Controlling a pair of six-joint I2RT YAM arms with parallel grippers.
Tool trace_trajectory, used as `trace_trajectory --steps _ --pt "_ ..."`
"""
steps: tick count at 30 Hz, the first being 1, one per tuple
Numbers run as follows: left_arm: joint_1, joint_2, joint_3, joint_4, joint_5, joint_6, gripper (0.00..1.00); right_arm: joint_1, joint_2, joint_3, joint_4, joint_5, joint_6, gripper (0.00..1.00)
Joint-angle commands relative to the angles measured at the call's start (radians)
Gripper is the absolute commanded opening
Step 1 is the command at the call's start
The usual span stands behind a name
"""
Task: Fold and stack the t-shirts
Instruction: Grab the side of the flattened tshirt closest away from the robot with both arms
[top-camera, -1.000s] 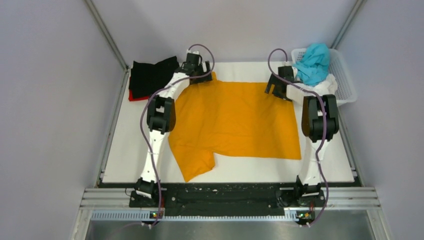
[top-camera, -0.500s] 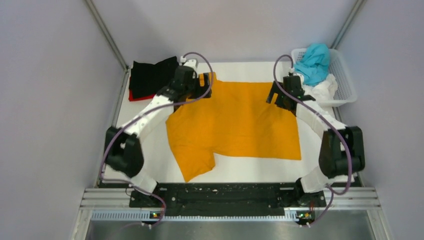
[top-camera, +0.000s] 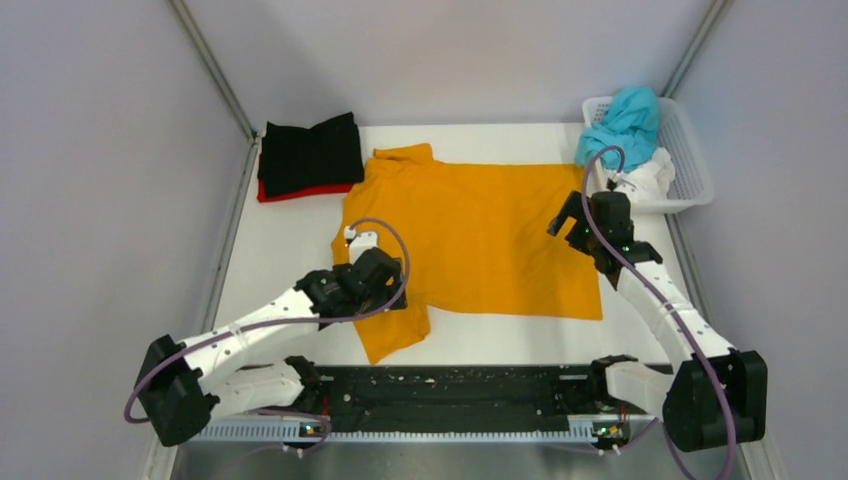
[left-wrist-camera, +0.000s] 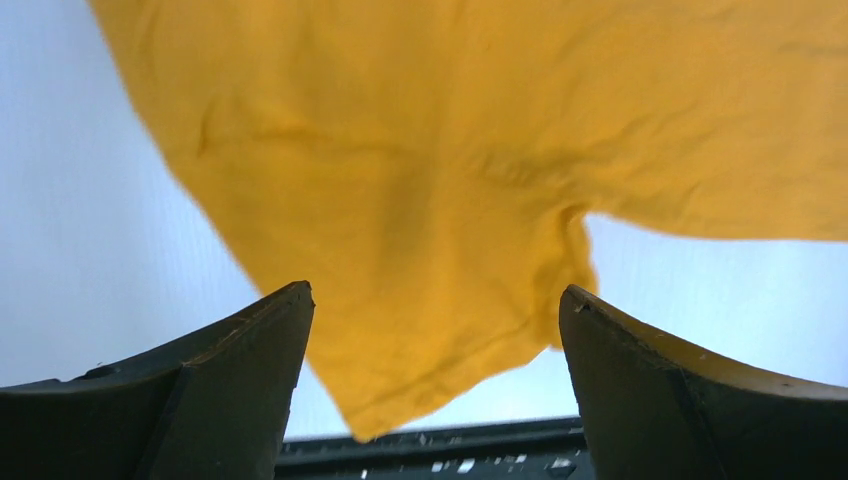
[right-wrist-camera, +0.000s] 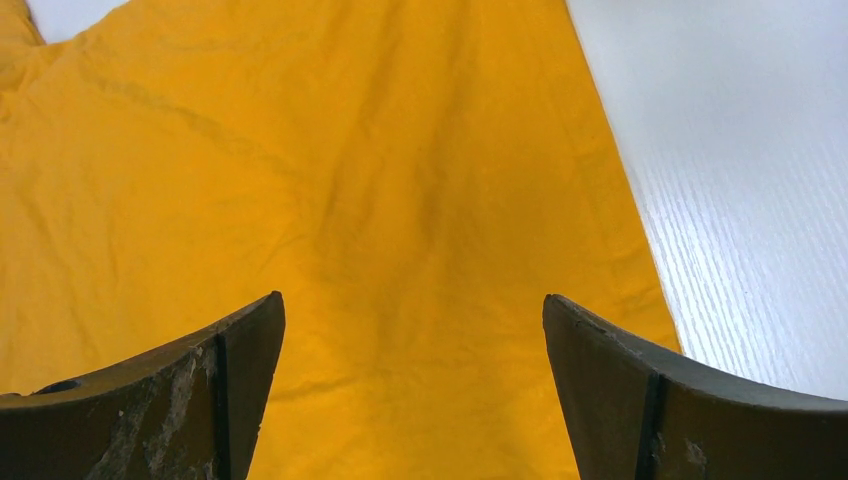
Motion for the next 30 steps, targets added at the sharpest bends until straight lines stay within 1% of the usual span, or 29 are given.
trace_trajectory --steps 1,3,5,8,10,12,15,19,21,24,26,28,29,30 --pt "-0.076 -0.091 -0.053 -0.288 -0.041 -0.257 0.97 -0.009 -0.04 -0.026 0.008 -0.052 0.036 0.99" --pt "-0.128 -0.123 -0.095 -0.337 -0.026 -0.328 0.96 -0.009 -0.047 -0.042 0.0 -0.07 0.041 0.99" --pt "-0.186 -0.172 -0.143 -0.347 0.009 -0.393 0.96 -0.01 -0.06 -0.062 -0.01 -0.084 0.044 0.99" --pt "-0.297 -0.27 -0.226 -0.287 0.05 -0.475 0.94 -0.01 -0.095 -0.097 -0.04 -0.078 0.049 0.99" --pt "-0.338 -0.314 -0.274 -0.239 0.051 -0.513 0.93 -0.01 -0.135 -0.116 -0.08 -0.063 0.054 0.99" --pt "-0.345 -0.333 -0.311 -0.197 0.036 -0.525 0.91 -0.009 -0.186 -0.139 -0.129 -0.039 0.074 0.99" --pt "-0.345 -0.336 -0.325 -0.185 -0.04 -0.551 0.89 -0.009 -0.287 -0.175 -0.194 -0.004 0.102 0.99" --pt "-0.343 -0.311 -0.332 -0.17 -0.099 -0.589 0.81 -0.009 -0.371 -0.193 -0.293 0.078 0.131 0.99" --pt "-0.343 -0.291 -0.349 -0.13 -0.076 -0.588 0.8 -0.009 -0.397 -0.183 -0.371 0.138 0.151 0.99" --pt "-0.344 -0.246 -0.364 -0.063 0.032 -0.541 0.76 -0.009 -0.432 -0.174 -0.412 0.163 0.188 0.99" --pt "-0.343 -0.209 -0.359 -0.097 0.053 -0.538 0.74 -0.009 -0.447 -0.168 -0.425 0.171 0.216 0.99" --pt "-0.343 -0.171 -0.35 -0.155 0.041 -0.55 0.7 -0.009 -0.461 -0.166 -0.435 0.176 0.224 0.99" --pt "-0.343 -0.156 -0.351 -0.166 0.03 -0.555 0.67 -0.009 -0.466 -0.167 -0.439 0.175 0.228 0.99" --pt "-0.343 -0.144 -0.352 -0.148 0.025 -0.544 0.65 -0.009 -0.473 -0.172 -0.438 0.171 0.228 0.99"
